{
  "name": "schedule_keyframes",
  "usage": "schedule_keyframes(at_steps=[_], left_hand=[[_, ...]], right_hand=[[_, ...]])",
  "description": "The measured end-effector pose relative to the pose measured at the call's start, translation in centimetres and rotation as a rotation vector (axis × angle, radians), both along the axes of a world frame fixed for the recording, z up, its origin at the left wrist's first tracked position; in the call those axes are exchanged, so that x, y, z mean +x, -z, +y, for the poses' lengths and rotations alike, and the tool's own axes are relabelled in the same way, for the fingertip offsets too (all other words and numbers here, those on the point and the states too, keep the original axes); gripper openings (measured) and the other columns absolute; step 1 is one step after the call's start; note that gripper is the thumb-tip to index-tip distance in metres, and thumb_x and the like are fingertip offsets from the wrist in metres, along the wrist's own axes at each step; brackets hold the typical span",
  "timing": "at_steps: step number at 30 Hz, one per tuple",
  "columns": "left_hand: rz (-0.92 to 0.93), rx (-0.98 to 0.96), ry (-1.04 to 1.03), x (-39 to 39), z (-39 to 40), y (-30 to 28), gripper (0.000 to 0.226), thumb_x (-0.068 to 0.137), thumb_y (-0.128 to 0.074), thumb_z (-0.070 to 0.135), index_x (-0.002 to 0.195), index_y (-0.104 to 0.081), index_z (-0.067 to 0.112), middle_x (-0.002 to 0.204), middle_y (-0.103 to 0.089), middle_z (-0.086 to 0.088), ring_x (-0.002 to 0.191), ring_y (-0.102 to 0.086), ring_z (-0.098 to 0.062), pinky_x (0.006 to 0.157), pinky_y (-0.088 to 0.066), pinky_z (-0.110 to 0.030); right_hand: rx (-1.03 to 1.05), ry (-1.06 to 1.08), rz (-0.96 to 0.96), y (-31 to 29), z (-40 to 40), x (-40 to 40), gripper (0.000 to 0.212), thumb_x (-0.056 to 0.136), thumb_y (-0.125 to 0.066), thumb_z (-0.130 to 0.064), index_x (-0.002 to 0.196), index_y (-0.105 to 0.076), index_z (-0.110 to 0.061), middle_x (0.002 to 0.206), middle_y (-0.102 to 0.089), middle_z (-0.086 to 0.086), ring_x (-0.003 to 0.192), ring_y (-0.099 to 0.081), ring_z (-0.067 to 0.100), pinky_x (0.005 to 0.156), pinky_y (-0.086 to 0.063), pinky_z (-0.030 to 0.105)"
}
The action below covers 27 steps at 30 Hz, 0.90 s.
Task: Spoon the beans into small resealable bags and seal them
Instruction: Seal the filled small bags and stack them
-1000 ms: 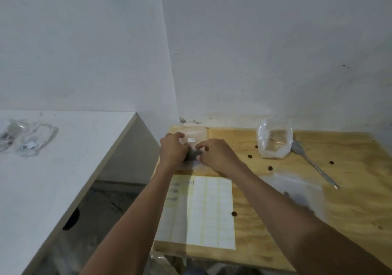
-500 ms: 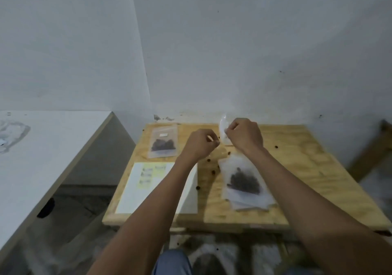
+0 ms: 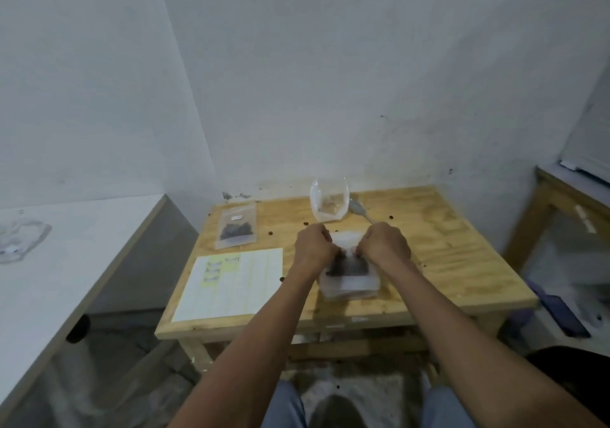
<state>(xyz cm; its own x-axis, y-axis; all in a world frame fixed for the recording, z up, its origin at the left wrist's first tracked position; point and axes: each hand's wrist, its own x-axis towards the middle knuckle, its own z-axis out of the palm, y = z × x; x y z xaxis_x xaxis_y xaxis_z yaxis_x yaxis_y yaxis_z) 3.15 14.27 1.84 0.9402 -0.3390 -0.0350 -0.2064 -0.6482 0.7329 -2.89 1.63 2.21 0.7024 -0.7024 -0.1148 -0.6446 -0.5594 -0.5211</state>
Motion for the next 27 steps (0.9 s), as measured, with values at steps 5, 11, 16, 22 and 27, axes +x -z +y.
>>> schedule_keyframes(at_steps=[5,11,16,22,27], left_hand=[[0.227,-0.375,-0.145,0.8,0.2,-0.3,0.025,0.077,-0.084,0.003,0.068,-0.062,0.012,0.076,-0.069,-0.004,0.072,-0.062,-0.020,0.060,-0.045,-0.027],[0.336,-0.716,-0.170,3.4,3.4,-3.4,0.021,0.082,-0.080,-0.001,0.081,-0.061,0.009,0.065,-0.057,-0.003,0.053,-0.046,-0.014,0.049,-0.039,-0.025],[0.249,-0.743,-0.106,5.8,10.4,-5.2,0.026,0.092,-0.076,0.021,0.092,-0.053,0.010,0.072,-0.071,-0.009,0.057,-0.059,-0.019,0.054,-0.048,-0.029],[0.071,-0.106,-0.377,9.4,20.5,-2.2,0.026,0.082,-0.077,0.008,0.084,-0.051,0.011,0.087,-0.070,-0.015,0.071,-0.065,-0.025,0.064,-0.057,-0.037],[0.040,0.062,-0.378,9.9,22.6,0.1,0.038,0.081,-0.078,0.007,0.066,-0.045,0.014,0.073,-0.057,-0.007,0.064,-0.054,-0.020,0.063,-0.047,-0.034]], right_hand=[[0.224,-0.019,-0.335,-1.4,0.1,0.5,0.005,0.085,-0.077,-0.009,0.082,-0.075,-0.012,0.089,-0.075,0.002,0.085,-0.069,0.021,0.072,-0.054,0.030],[0.503,-0.199,-0.631,-4.9,1.9,2.3,0.018,0.083,-0.078,-0.005,0.098,-0.077,-0.015,0.105,-0.072,0.001,0.097,-0.069,0.018,0.075,-0.056,0.026],[0.484,-0.276,-0.728,-6.2,5.8,5.2,0.026,0.084,-0.072,0.000,0.095,-0.075,-0.023,0.110,-0.071,0.000,0.083,-0.068,0.013,0.072,-0.059,0.035],[0.522,-0.357,-0.802,-6.0,9.4,8.0,0.022,0.087,-0.072,-0.003,0.099,-0.075,-0.022,0.103,-0.069,-0.011,0.091,-0.066,0.003,0.062,-0.052,0.012],[0.511,-0.397,-0.764,-5.3,10.8,9.7,0.022,0.088,-0.071,-0.005,0.099,-0.074,-0.024,0.103,-0.068,-0.016,0.083,-0.064,-0.012,0.063,-0.050,0.009]])
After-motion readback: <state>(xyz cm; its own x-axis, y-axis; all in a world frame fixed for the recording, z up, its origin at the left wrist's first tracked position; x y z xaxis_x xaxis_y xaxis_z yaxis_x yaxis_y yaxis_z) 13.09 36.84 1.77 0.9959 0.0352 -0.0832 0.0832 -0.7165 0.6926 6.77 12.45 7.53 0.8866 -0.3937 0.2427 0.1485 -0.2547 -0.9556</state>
